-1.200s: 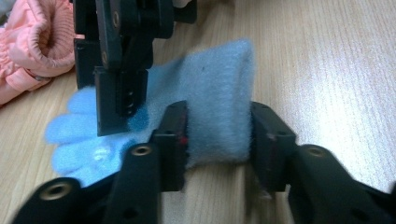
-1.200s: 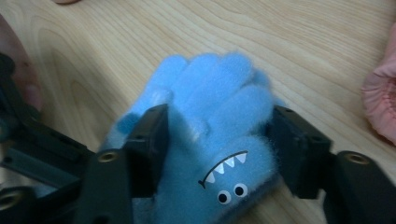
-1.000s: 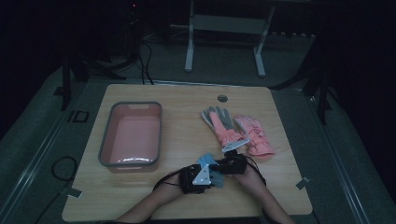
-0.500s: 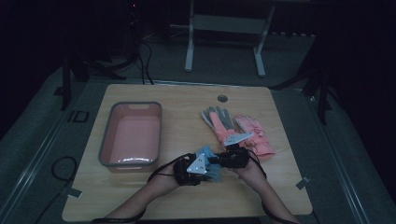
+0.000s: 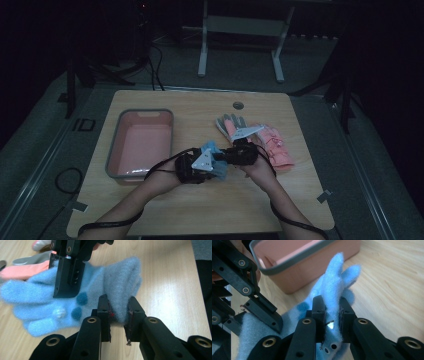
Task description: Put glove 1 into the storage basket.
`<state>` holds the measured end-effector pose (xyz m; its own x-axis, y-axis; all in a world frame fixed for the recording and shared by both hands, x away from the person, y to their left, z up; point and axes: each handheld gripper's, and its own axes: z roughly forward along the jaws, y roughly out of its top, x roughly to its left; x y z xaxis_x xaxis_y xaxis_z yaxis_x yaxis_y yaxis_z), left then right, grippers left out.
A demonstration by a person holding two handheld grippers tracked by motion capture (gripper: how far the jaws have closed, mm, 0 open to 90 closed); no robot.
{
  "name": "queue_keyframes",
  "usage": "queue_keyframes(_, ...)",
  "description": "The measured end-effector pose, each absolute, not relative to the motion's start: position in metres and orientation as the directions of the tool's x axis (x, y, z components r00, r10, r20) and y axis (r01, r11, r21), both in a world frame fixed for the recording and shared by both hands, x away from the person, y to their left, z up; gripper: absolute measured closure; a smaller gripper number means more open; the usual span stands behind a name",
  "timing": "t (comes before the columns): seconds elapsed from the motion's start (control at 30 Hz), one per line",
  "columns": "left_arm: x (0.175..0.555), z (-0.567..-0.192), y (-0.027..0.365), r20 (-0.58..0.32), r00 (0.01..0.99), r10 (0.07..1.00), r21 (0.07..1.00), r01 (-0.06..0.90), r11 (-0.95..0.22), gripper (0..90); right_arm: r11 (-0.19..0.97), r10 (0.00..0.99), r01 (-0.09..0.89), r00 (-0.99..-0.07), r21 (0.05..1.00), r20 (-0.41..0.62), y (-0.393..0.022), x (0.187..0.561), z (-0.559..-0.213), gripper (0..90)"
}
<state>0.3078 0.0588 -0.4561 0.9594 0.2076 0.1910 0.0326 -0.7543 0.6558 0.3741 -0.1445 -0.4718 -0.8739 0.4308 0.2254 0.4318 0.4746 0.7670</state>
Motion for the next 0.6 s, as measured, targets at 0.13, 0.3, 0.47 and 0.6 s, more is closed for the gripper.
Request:
queue_keyframes(0.13,0.311,-0.45,0.068,0.2,0.953,0.226,0.659,0.041,-0.751,77.2,0.457,0.431,0.435,-0.871,0.775,0.235,-0.135,0.38,-0.464,79.4)
queue_keyframes(0.3,0.316,-0.44,0.083,0.215,0.943,0.252,0.654,0.053,-0.755,77.3,0.459,0.425,0.422,-0.877,0.781,0.224,-0.118,0.388,-0.453,79.4)
queue_keyframes(0.47,0.317,-0.429,0.099,0.243,0.933,0.267,0.633,0.057,-0.772,77.3,0.457,0.407,0.409,-0.886,0.79,0.223,-0.099,0.396,-0.444,79.5)
queue_keyframes(0.6,0.32,-0.422,0.114,0.26,0.923,0.283,0.616,0.067,-0.785,77.3,0.45,0.399,0.409,-0.887,0.794,0.231,-0.082,0.402,-0.441,79.4)
